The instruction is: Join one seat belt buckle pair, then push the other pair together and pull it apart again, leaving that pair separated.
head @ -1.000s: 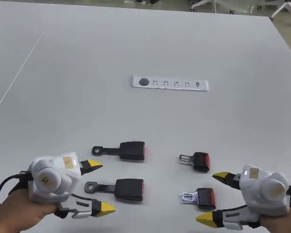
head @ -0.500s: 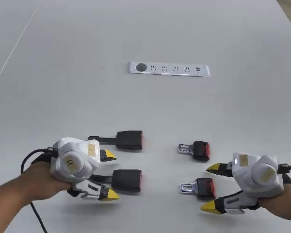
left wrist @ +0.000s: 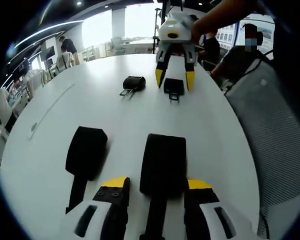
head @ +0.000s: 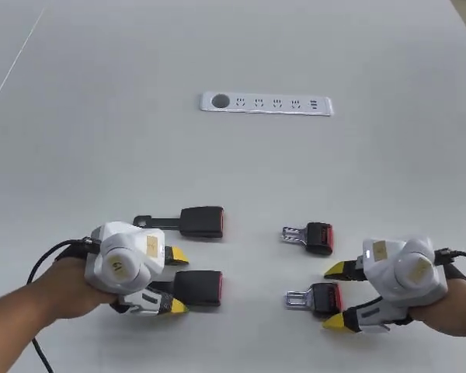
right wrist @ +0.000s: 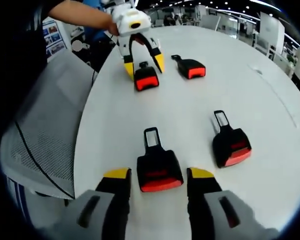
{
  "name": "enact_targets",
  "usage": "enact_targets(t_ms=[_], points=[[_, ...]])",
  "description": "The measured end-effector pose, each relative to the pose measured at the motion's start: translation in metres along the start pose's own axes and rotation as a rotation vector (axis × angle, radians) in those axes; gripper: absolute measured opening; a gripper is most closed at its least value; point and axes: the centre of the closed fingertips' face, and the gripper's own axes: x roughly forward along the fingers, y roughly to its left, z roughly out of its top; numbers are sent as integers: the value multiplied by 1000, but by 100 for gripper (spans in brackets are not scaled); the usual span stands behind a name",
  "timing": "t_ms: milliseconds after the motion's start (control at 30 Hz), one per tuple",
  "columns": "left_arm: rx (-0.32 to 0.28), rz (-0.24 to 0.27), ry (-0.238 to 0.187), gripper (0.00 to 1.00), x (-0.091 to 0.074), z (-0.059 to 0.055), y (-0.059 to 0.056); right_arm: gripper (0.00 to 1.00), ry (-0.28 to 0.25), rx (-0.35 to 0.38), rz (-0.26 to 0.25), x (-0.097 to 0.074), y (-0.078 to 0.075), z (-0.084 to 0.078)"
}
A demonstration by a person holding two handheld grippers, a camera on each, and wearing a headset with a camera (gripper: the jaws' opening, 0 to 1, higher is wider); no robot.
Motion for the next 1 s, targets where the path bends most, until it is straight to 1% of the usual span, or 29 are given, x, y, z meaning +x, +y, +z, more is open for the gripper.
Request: enact_targets(t_ms=[33,100,133,200,233,300,367,400,467,567,600,667,700,800,833,867,967,1000], points=[[4,0,4,41,0,0,0,44,2,1,0,0,0,0],[25,-6,2,41,-1,0,1,37,10,28,2,-1,1,-2],[27,-13,-2,39,-1,1,1,37,3,31,4,-1,1,-1],[41,-40,7,34,-2,1,-5,36,10,26,0,0,1,-1],[60,-29,10,34,-2,2,-4,35,15,19,-4,-1,0,-1],[60,-30,8,33,-2,2,-4,35,22,25,-4,0,0,-1],[65,-33,8,33,-3,2,-4,35,42,18,-1,1,-1,-1],[66,-35,7,33,-3,2,-4,35,46,17,0,1,-1,-1],[73,-43,12,33,-3,2,-4,35,70,8,7,1,-1,-1],[83,-53,17,33,-4,1,-4,34,108,-28,27,2,-1,-1],[82,-57,15,33,-4,1,-4,34,116,-38,33,2,-1,-1],[81,-59,14,33,-4,1,-4,34,119,-35,33,3,-2,0],[81,-60,15,33,-3,0,-4,34,124,-36,23,5,-2,3],[86,-58,24,33,-2,0,-4,34,129,-47,28,10,-1,9],[87,-58,26,33,-2,0,-4,34,125,-47,29,12,-1,12],[87,-58,28,33,-1,0,-4,34,109,-49,31,17,-2,18],[89,-60,35,33,-1,-1,-4,34,111,-47,29,24,0,27],[89,-61,38,33,-1,0,-4,34,99,-55,34,25,0,30]])
